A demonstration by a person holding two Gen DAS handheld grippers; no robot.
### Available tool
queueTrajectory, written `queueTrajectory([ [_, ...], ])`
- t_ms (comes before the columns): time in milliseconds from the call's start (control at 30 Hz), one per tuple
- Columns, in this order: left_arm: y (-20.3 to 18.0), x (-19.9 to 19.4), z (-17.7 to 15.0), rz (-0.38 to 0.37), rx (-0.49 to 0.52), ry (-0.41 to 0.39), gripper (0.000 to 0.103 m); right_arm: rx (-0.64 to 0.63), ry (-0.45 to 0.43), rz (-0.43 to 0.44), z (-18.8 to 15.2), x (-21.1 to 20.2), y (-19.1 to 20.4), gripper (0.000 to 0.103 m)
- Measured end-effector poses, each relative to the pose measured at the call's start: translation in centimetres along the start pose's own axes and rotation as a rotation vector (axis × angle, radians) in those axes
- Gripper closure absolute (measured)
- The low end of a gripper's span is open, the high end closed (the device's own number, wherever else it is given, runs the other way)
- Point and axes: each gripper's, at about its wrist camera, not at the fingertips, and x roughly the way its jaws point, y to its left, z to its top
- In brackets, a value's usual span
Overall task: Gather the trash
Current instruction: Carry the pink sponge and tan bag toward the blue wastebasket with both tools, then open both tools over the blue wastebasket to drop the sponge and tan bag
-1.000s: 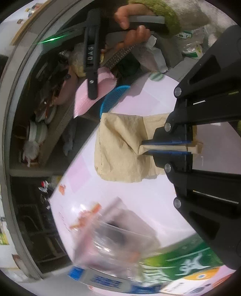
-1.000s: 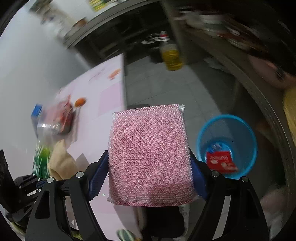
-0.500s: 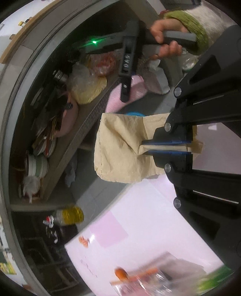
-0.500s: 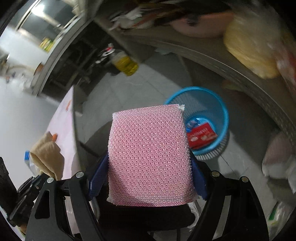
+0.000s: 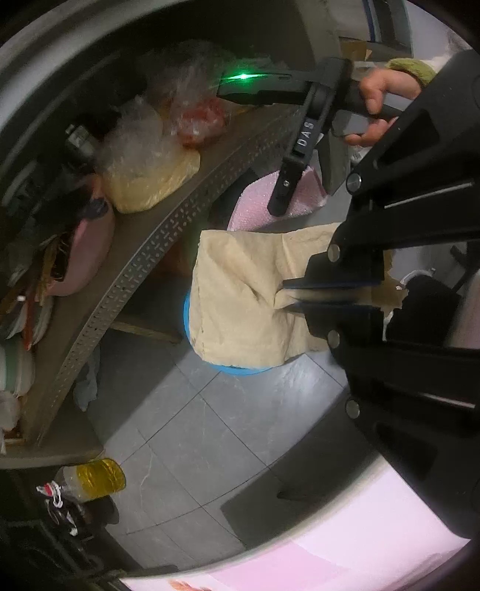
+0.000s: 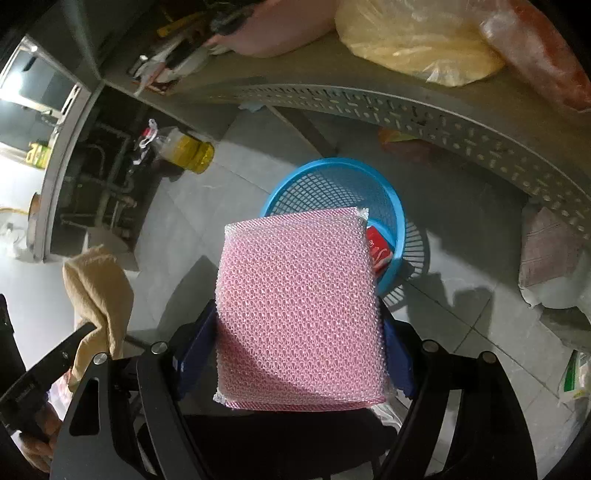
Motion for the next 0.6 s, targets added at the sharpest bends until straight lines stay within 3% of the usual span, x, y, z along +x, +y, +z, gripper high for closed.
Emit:
queueTrajectory([
  [33,-0.2,0.7,0.7,0.004,0.004,-0.001,0.098,0.002,-0.002,0.003,0.5,0.5,0.0,0.025],
  [100,-0.5,1.5,1.9,0.011,0.015,-0.016,0.087,0.012,-0.015,0.024,1.5,1.7,-0.1,0.024],
  [167,-0.8,2.4,3.2,0.022,0.018,-0.036,0.051,0.021,-0.032,0.040,2.7,3.4,-0.3,0.019],
  [367,-0.1,3.5,4.5,0.060,-0.015,-0.074,0.044,0.091,-0.036,-0.002,3.9,8.3,-2.5,0.014],
  [600,0.5,2.0,3.2,0.076,-0.018,-0.117,0.041,0.106,-0.044,-0.009,2.3,8.5,-3.2,0.014],
])
